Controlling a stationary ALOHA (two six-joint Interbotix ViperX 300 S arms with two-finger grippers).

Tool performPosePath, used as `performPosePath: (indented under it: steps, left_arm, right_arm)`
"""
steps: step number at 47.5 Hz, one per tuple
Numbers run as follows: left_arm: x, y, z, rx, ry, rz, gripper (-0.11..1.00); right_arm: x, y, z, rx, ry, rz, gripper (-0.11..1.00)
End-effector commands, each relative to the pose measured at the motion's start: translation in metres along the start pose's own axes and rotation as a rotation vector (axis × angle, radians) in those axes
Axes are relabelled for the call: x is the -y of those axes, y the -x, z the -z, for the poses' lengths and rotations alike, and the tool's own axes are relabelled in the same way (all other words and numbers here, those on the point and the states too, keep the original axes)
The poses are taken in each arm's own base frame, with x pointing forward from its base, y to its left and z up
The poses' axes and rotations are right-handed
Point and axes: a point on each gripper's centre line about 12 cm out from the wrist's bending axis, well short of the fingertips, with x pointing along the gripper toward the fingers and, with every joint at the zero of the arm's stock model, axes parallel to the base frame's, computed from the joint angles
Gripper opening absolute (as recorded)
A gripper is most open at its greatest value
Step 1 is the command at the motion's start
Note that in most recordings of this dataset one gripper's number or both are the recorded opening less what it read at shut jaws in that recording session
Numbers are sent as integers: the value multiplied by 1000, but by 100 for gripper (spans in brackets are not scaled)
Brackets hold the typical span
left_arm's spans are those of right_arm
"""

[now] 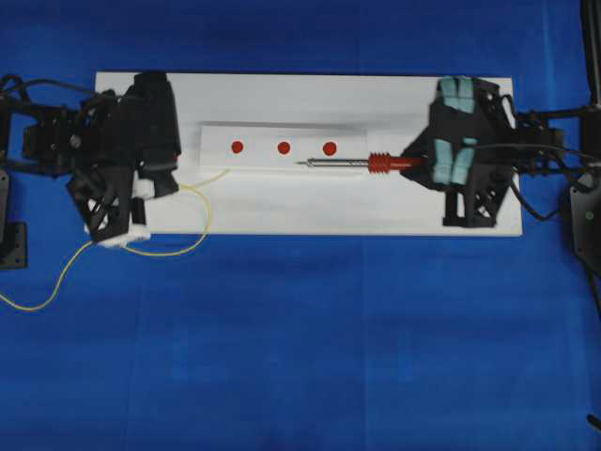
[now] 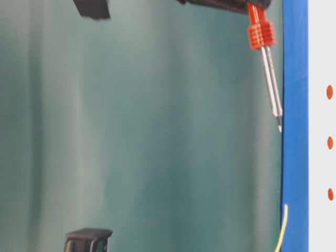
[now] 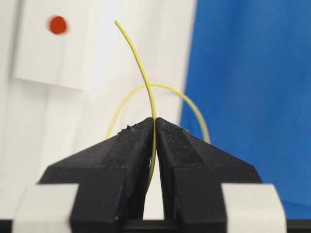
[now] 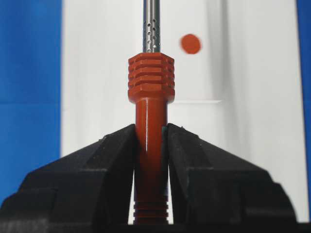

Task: Touch the tip of the soldering iron to the tip of the solder at the mark.
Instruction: 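Lift both tools and bring them over the red-dot strip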

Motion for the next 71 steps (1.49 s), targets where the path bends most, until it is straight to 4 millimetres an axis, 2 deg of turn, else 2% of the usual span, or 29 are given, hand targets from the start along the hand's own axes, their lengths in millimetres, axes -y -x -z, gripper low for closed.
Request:
performPosePath:
  steps: [1, 17, 37, 54, 71]
  left_arm:
    - [-9, -1, -10, 16, 6, -19, 3]
    - [-34, -28, -2, -71, 5, -72, 3]
    - [-35, -32, -8, -68, 1, -73, 3]
    - [-39, -55, -3, -114, 4, -79, 3]
    - [-39, -56, -3, -113, -6, -78, 3]
  right_arm:
    - [4, -4, -19, 21, 6, 16, 8]
    - [15, -30, -40, -32, 16, 59, 8]
    - [17, -32, -42, -32, 14, 65, 8]
    - [17, -34, -40, -35, 13, 63, 8]
    - [17, -43, -39, -52, 15, 62, 8]
